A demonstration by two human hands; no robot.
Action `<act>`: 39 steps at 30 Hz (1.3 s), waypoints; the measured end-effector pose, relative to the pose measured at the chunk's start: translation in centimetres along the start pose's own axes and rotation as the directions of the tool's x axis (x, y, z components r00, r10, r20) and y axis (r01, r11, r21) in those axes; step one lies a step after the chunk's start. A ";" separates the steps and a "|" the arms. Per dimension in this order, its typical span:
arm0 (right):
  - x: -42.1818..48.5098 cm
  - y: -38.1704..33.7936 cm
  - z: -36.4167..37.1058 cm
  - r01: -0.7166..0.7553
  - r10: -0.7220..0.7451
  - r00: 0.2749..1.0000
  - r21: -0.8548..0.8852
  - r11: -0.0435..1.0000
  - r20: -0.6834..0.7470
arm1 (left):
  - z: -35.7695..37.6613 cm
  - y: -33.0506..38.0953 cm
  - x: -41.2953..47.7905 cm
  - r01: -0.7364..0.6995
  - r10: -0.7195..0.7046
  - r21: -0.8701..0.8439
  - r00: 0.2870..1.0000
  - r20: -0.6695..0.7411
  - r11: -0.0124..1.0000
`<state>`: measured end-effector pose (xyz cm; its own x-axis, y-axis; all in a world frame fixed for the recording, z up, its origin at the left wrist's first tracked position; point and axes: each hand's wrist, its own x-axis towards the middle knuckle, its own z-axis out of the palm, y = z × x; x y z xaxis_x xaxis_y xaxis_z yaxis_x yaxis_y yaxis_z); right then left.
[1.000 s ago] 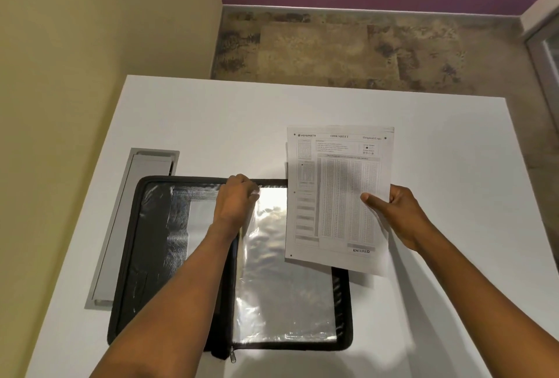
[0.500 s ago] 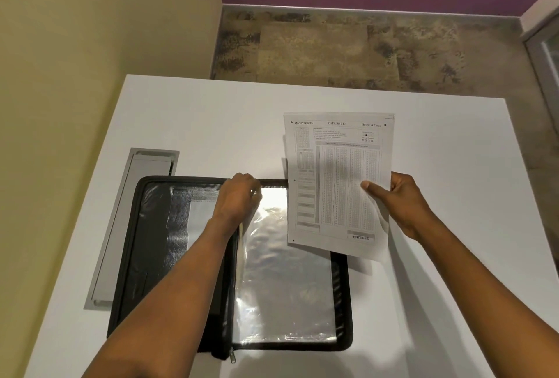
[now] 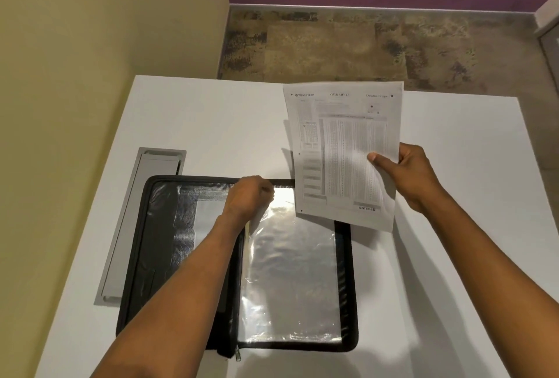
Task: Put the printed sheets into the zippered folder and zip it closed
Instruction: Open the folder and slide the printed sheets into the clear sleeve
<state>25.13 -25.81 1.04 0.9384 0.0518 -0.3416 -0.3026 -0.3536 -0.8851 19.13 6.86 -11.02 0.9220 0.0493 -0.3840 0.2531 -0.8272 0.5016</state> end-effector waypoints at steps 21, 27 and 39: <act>9.7 -7.5 7.0 0.157 -0.104 0.949 -0.160 0.974 0.299 | 0.0 -1.2 -1.2 -0.180 0.174 -0.049 0.979 -0.109 0.982; 11.2 -7.0 8.1 0.155 -0.076 0.920 -0.178 0.972 0.385 | 0.1 -1.6 -1.1 -0.196 0.188 -0.094 0.978 -0.094 0.976; 15.1 -3.1 12.0 0.014 0.049 0.860 -0.120 0.993 0.507 | 1.5 1.6 -0.4 -0.213 0.211 -0.090 0.977 -0.037 0.973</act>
<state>38.27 -12.75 -5.18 0.7081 0.5009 -0.4978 -0.2674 -0.4622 -0.8455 18.71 4.67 -11.17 0.9649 -0.1054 -0.2407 0.0761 -0.7647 0.6399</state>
